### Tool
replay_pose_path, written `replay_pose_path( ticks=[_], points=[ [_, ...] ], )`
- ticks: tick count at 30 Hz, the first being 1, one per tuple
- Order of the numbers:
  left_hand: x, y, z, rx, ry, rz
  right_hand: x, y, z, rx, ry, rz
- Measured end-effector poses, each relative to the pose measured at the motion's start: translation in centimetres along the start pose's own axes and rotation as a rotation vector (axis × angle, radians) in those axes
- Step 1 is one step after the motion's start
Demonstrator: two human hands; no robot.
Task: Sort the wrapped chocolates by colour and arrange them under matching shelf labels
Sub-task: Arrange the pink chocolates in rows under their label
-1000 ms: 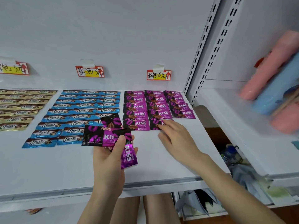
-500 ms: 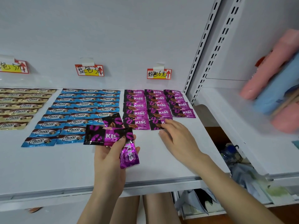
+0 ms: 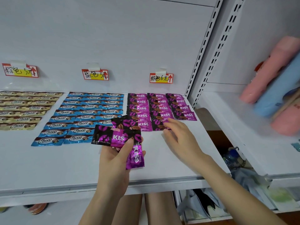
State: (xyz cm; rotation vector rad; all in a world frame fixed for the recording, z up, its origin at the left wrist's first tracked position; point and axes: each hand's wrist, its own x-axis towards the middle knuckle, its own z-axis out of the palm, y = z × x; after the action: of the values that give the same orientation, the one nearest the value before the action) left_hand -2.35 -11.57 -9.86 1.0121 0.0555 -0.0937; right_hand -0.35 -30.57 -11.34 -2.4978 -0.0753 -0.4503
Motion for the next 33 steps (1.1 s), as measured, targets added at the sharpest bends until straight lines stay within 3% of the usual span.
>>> replay_pose_path(
  ticks=[3, 6, 12, 16, 22, 27, 31, 33],
  points=[
    [-0.2, 0.1, 0.0, 0.017, -0.036, 0.000, -0.4, -1.5, -0.9, 0.263, 0.071, 0.032],
    [-0.3, 0.0, 0.4, 0.034, -0.080, -0.012, -0.9, -4.0, -1.9, 0.447, 0.038, -0.019],
    [-0.8, -0.1, 1.2, 0.073, -0.157, -0.008, -0.9, -6.1, -2.7, 0.529, -0.117, -0.026],
    [-0.8, 0.0, 1.2, 0.046, -0.112, -0.042, -1.0, -5.8, -3.2, 0.597, -0.113, 0.032],
    [-1.0, -0.2, 1.5, 0.169, -0.189, 0.002, -1.1, -5.7, -3.6, 0.740, -0.073, 0.150],
    [-0.8, -0.7, 1.7, 0.148, -0.150, 0.024, -2.0, -5.5, -3.2, 0.835, -0.172, 0.219],
    [-0.7, -1.3, 1.7, 0.169, -0.135, -0.028, -1.6, -3.2, -3.8, 0.925, -0.074, 0.365],
    [-0.6, -1.4, 1.7, 0.204, -0.135, -0.049, -0.9, -1.3, -5.2, 0.837, -0.044, 0.411]
  ],
)
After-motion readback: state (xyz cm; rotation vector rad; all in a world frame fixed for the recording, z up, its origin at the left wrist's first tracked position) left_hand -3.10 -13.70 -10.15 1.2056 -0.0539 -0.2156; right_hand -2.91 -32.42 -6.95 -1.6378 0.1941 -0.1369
